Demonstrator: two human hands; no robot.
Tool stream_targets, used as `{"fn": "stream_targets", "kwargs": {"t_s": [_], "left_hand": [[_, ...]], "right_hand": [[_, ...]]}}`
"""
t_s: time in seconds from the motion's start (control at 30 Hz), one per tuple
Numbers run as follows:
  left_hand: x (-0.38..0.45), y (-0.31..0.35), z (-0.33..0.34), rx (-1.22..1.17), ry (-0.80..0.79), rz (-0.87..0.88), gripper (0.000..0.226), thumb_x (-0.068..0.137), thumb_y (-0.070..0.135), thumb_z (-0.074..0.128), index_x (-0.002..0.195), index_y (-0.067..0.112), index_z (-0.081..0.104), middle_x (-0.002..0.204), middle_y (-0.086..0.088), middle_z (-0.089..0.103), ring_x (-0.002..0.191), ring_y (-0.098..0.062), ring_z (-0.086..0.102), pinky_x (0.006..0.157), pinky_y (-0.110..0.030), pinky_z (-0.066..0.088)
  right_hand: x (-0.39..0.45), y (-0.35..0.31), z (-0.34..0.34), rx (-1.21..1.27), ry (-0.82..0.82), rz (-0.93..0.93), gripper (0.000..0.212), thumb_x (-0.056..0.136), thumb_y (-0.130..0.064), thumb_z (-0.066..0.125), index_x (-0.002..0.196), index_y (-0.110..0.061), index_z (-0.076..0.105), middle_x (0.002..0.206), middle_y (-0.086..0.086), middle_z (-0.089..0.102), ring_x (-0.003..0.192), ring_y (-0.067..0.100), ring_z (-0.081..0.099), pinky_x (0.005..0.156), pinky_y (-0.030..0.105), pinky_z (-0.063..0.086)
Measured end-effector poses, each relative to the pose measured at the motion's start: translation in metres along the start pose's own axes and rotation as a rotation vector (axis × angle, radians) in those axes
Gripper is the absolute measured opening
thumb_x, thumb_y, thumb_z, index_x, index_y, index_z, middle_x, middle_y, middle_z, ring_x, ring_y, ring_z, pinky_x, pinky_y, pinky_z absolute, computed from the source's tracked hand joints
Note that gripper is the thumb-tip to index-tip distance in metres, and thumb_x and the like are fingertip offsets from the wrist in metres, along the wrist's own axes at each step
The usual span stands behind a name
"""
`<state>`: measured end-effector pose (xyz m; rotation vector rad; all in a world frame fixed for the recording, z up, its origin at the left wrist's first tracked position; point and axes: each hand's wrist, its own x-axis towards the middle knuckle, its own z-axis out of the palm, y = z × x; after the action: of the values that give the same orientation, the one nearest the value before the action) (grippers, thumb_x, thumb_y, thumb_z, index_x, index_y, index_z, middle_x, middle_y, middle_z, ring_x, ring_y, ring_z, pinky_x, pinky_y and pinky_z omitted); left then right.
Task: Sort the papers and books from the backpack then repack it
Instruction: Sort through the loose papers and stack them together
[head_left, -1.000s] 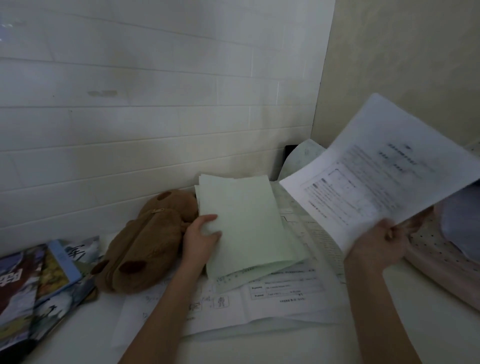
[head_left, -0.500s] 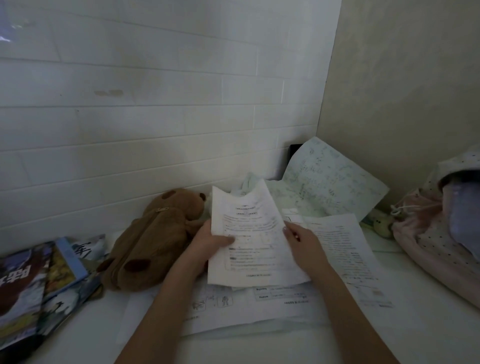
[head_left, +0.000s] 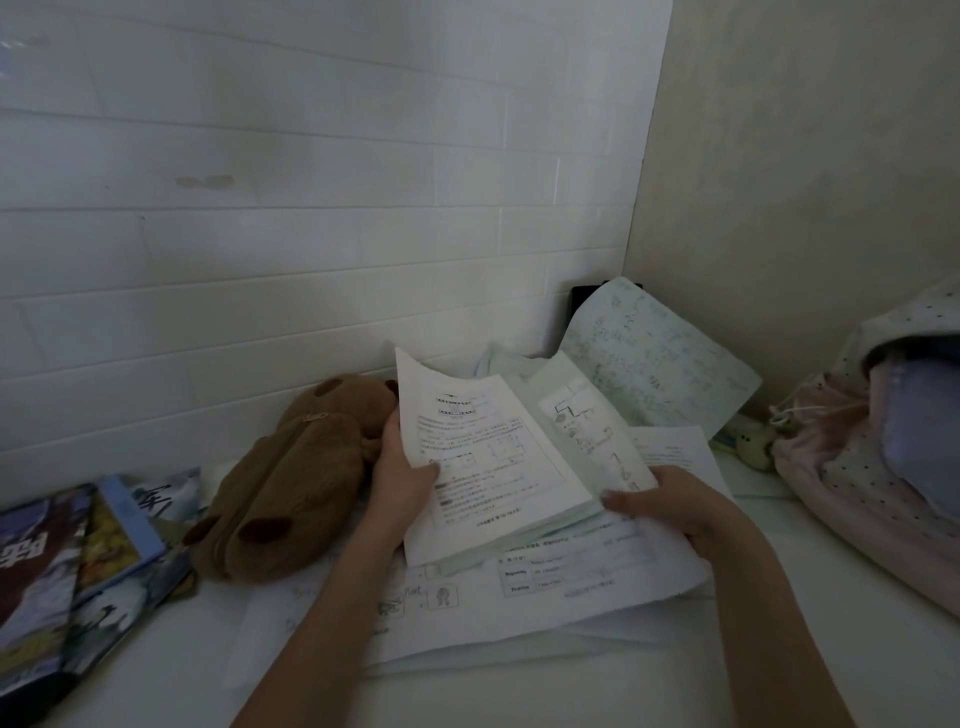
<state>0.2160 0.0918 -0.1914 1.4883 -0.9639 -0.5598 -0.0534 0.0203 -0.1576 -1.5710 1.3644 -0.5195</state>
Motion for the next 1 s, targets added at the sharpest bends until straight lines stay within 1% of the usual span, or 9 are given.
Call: {"fn": "stream_targets", "kwargs": {"t_s": [0.1, 0.2, 0.3, 0.43, 0.53, 0.7, 0.77, 0.87, 1.0], "left_hand": [[0.002, 0.001, -0.003, 0.025, 0.035, 0.04, 0.078, 0.079, -0.015, 0.051, 0.145, 0.017, 0.025, 0.14, -0.006, 0.045, 0.129, -0.02, 0.043, 0.107, -0.036, 0.038], [0.001, 0.005, -0.006, 0.063, 0.078, 0.114, 0.078, 0.077, -0.02, 0.047, 0.144, 0.012, 0.026, 0.141, -0.007, 0.043, 0.129, -0.017, 0.041, 0.105, -0.027, 0.034], [-0.001, 0.007, -0.007, 0.089, 0.098, 0.146, 0.078, 0.077, -0.021, 0.045, 0.145, 0.011, 0.025, 0.143, -0.007, 0.041, 0.124, -0.01, 0.038, 0.102, -0.022, 0.031], [-0.002, 0.005, -0.005, 0.113, 0.108, 0.142, 0.077, 0.079, -0.019, 0.044, 0.146, 0.013, 0.024, 0.142, -0.006, 0.042, 0.127, -0.013, 0.04, 0.1, -0.02, 0.031], [-0.003, 0.007, -0.006, 0.101, 0.155, 0.156, 0.076, 0.079, -0.021, 0.039, 0.146, 0.013, 0.026, 0.141, -0.007, 0.044, 0.128, -0.014, 0.041, 0.102, -0.019, 0.03], [-0.002, 0.005, -0.021, 0.149, 0.273, 0.133, 0.082, 0.079, -0.022, 0.038, 0.148, 0.018, 0.022, 0.14, -0.013, 0.046, 0.129, -0.025, 0.045, 0.109, -0.028, 0.034], [0.0, 0.005, -0.03, 0.229, 0.341, 0.141, 0.082, 0.08, -0.019, 0.039, 0.149, 0.021, 0.021, 0.136, -0.019, 0.05, 0.123, -0.029, 0.05, 0.107, -0.033, 0.038], [0.002, 0.006, -0.042, 0.29, 0.366, 0.119, 0.082, 0.083, -0.015, 0.039, 0.15, 0.024, 0.015, 0.125, -0.022, 0.056, 0.109, -0.033, 0.058, 0.093, -0.029, 0.044], [0.002, 0.001, -0.042, 0.281, 0.219, 0.065, 0.075, 0.09, -0.006, 0.041, 0.15, 0.027, 0.009, 0.145, -0.013, 0.04, 0.131, -0.025, 0.041, 0.107, -0.025, 0.027]], "right_hand": [[0.003, 0.002, 0.006, -0.028, 0.27, -0.032, 0.036, 0.08, -0.021, 0.073, 0.11, -0.002, 0.067, 0.103, 0.011, 0.068, 0.086, 0.022, 0.059, 0.082, 0.033, 0.046], [0.003, 0.008, 0.003, -0.135, 0.675, 0.051, 0.036, 0.09, -0.027, 0.058, 0.121, -0.008, 0.059, 0.117, 0.016, 0.061, 0.103, 0.033, 0.057, 0.092, 0.041, 0.042], [0.001, 0.02, -0.014, -0.215, 1.018, 0.095, 0.026, 0.095, -0.021, 0.047, 0.117, -0.008, 0.051, 0.119, 0.023, 0.057, 0.11, 0.041, 0.054, 0.094, 0.048, 0.039], [0.006, 0.024, -0.019, -0.096, 0.831, 0.028, 0.05, 0.091, -0.024, 0.054, 0.134, -0.009, 0.034, 0.133, 0.02, 0.049, 0.121, 0.039, 0.048, 0.098, 0.047, 0.037], [0.007, 0.022, -0.021, 0.088, 0.743, -0.155, 0.071, 0.08, -0.009, 0.067, 0.139, -0.008, 0.028, 0.137, 0.019, 0.044, 0.125, 0.035, 0.046, 0.1, 0.041, 0.038], [0.011, 0.025, -0.015, -0.127, 0.609, -0.033, 0.106, 0.07, -0.013, 0.074, 0.146, -0.033, 0.003, 0.148, 0.017, 0.027, 0.13, 0.04, 0.034, 0.106, 0.05, 0.031], [0.012, 0.025, -0.011, -0.159, 0.621, -0.024, 0.101, 0.076, -0.006, 0.066, 0.149, -0.032, 0.001, 0.146, 0.022, 0.03, 0.13, 0.041, 0.034, 0.105, 0.046, 0.031], [0.012, 0.026, -0.011, -0.117, 0.76, -0.147, 0.085, 0.078, 0.01, 0.056, 0.149, -0.018, 0.02, 0.143, 0.023, 0.035, 0.126, 0.039, 0.04, 0.1, 0.041, 0.038], [0.012, 0.024, -0.016, 0.041, 0.804, -0.149, 0.049, 0.077, 0.003, 0.067, 0.123, -0.008, 0.055, 0.12, 0.02, 0.061, 0.107, 0.032, 0.059, 0.085, 0.034, 0.045]]}}
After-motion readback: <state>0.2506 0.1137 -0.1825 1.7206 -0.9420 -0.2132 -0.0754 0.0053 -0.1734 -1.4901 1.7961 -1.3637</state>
